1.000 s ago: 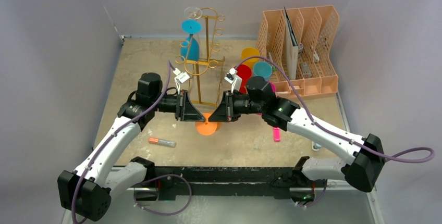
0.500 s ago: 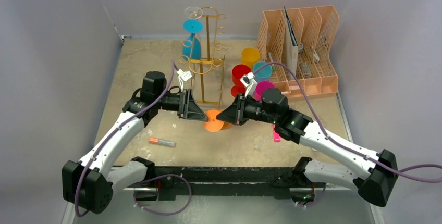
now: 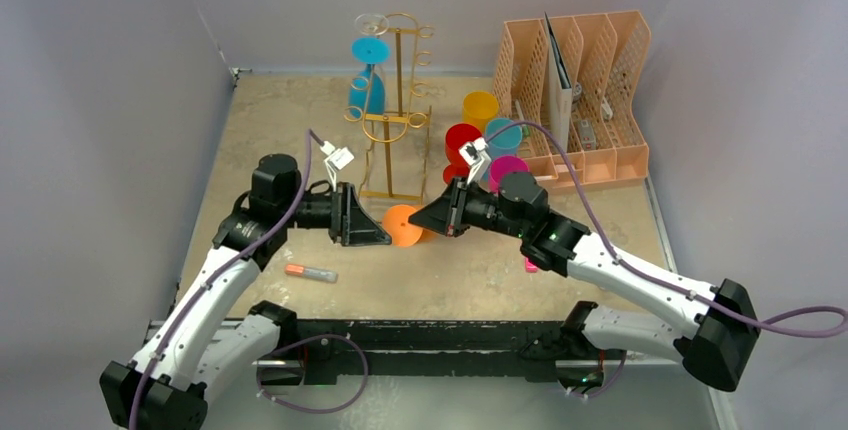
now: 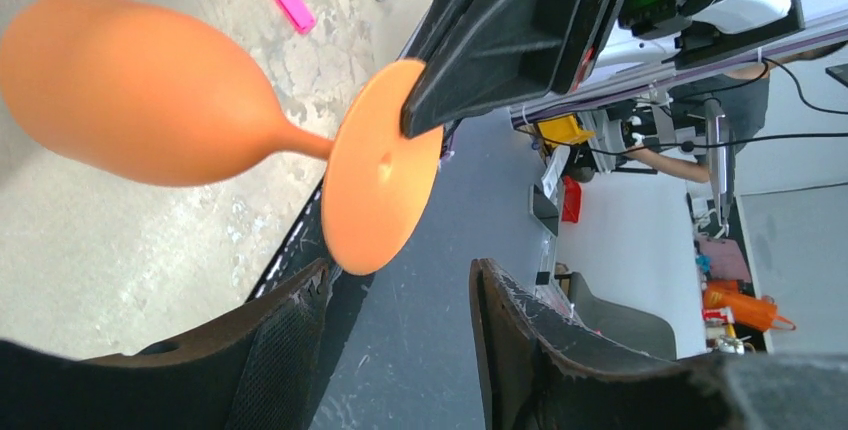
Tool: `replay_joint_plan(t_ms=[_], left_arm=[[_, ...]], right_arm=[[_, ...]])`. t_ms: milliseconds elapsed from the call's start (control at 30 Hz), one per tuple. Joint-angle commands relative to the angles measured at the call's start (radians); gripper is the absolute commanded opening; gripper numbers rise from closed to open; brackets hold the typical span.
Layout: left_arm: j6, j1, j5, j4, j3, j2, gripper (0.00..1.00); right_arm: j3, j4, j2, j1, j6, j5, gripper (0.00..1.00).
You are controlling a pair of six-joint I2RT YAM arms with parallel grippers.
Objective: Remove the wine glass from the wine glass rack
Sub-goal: Place the wine glass at the center of the board.
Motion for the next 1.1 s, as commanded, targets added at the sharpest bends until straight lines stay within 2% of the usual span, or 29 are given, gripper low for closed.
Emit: replay_joint_plan(t_ms=[0,233,400,467,633,733,767,833,1067], left_arm=[[0.029,-0.004,0.002,-0.060,-0.073,-0.062,0.51],[-0.068,-0.004,-0.065,0.079,-0.101,-0.145,0.32],[-0.136,-0.003,-0.058,0.148,-0.123,-0.150,0.31],[-0.145,-0.004,-0.057,0.165,-0.134,-0.159,0.27],[-0.095,-0.003,-0.071,0.102,-0.116,-0.170,0.17],[-0.062,-0.004,-0.090,0.046,-0.090,-0.151,0.02],[-0.058,-0.004,-0.091,0.041,-0.085,-0.145,0.00],[-0.050,-0.004,-0.088,0.042,-0.075,-0.136,0.00],[0.054,-0.004,-0.040,0.019,-0.053,-0.146,0.00]], right_arm=[[0.046,0.112,0.019,0.005,0.000,-0.094,0.00],[0.080,0.135,0.075,0.004,0.022,-0.196,0.00],[0.084,0.149,0.081,0.005,0.024,-0.219,0.00],[0.085,0.158,0.083,0.004,0.026,-0.228,0.00],[0.081,0.194,0.087,0.005,0.038,-0.237,0.00],[0.090,0.180,0.090,0.006,0.041,-0.243,0.00],[0.094,0.172,0.091,0.005,0.041,-0.243,0.01],[0.098,0.159,0.093,0.007,0.042,-0.243,0.04],[0.105,0.138,0.081,0.006,0.047,-0.227,0.38]])
